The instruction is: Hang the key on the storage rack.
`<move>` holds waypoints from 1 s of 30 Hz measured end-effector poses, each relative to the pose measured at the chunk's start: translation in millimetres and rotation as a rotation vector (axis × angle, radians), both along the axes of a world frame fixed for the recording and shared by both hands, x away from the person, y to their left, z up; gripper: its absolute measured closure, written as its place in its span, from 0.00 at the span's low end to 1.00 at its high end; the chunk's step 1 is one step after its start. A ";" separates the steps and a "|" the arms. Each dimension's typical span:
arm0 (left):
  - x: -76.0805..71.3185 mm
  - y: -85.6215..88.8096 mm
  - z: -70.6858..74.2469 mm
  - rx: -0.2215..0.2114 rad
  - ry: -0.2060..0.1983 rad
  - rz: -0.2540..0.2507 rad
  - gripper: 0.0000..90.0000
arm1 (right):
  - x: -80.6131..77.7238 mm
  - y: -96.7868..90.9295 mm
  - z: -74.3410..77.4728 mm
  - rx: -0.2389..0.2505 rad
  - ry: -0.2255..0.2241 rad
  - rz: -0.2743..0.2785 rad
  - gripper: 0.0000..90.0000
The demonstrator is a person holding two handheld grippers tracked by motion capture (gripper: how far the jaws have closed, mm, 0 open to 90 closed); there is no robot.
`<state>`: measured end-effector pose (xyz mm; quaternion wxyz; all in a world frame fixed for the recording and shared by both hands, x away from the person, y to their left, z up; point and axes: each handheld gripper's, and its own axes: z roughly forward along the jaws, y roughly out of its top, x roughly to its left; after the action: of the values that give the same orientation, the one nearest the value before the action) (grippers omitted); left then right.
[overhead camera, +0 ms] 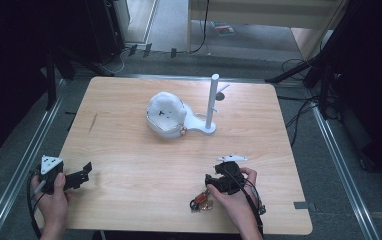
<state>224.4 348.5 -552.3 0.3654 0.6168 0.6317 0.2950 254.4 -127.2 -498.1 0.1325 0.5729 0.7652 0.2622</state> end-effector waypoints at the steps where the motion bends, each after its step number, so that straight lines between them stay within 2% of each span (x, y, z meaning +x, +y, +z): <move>1: 0.0 0.0 0.0 0.000 0.000 0.000 0.00 | -0.6 0.5 -0.2 0.004 0.013 -0.006 0.44; 10: 0.0 0.0 0.0 -0.001 0.001 0.001 0.00 | -6.1 -0.9 -0.4 -0.018 0.070 -0.041 0.49; 15: 0.0 -0.1 0.0 0.001 0.001 0.001 0.00 | -6.6 -8.1 -2.9 -0.017 0.114 -0.077 0.61; 19: 0.0 -0.1 0.1 0.002 0.002 -0.001 0.00 | -5.2 -11.1 -6.8 -0.001 0.146 -0.080 0.66; 24: 0.0 -0.1 0.0 0.001 0.001 0.001 0.00 | -1.5 -10.6 -10.6 0.014 0.159 -0.089 0.67; 30: 0.1 0.1 0.0 0.000 0.001 0.000 0.00 | 2.5 -8.9 -14.5 0.017 0.172 -0.089 0.73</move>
<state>224.5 348.6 -552.3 0.3649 0.6169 0.6320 0.2947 256.9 -136.1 -512.5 0.0729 0.6279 0.7452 0.2124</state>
